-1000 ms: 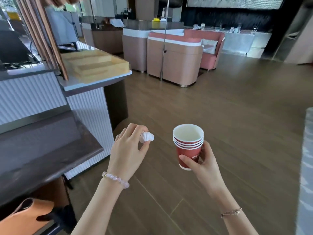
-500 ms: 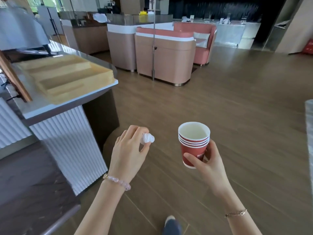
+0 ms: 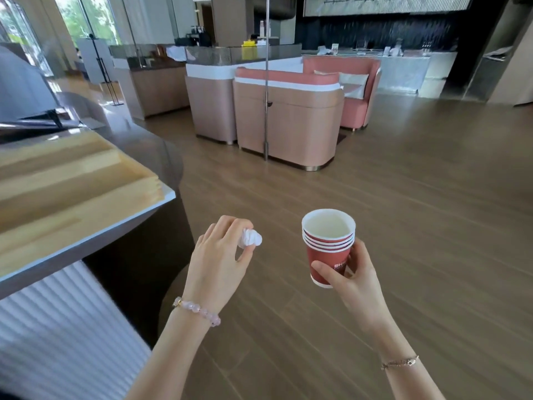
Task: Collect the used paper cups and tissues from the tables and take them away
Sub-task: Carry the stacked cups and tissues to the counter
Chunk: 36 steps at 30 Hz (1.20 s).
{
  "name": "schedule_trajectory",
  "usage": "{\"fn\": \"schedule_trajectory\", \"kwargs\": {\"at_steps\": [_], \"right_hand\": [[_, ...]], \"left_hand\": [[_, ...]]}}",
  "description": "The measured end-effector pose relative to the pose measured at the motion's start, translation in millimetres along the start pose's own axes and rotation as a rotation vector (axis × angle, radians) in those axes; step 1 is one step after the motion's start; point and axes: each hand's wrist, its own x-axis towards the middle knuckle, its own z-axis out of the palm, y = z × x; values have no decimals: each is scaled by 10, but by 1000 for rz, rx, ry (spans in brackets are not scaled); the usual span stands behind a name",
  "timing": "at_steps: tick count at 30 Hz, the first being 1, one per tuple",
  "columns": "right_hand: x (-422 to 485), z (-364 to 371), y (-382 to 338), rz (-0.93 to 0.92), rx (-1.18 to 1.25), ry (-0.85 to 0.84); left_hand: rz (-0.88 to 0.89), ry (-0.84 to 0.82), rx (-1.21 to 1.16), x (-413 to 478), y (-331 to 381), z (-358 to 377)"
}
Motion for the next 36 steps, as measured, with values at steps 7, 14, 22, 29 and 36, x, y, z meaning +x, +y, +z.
{"fn": "schedule_trajectory", "kwargs": {"at_steps": [7,14,22,29,36], "right_hand": [[1245,15,173,0,-41,3],[2657,227,491,6,-51,10],[4463,630,568,4,-10,1],[5787,902,703,-6,12,8],[7162,1168,971,-10,14,-63]], "left_hand": [[-21,1,-18,918,-378,765],[-22,8,-32,2019,-978,1620],[-63,19,-71,3517,-1815,2423],[-79,6,-63,4542,-2360,2974],[-149,32,-20,5334,-2973,3620]]}}
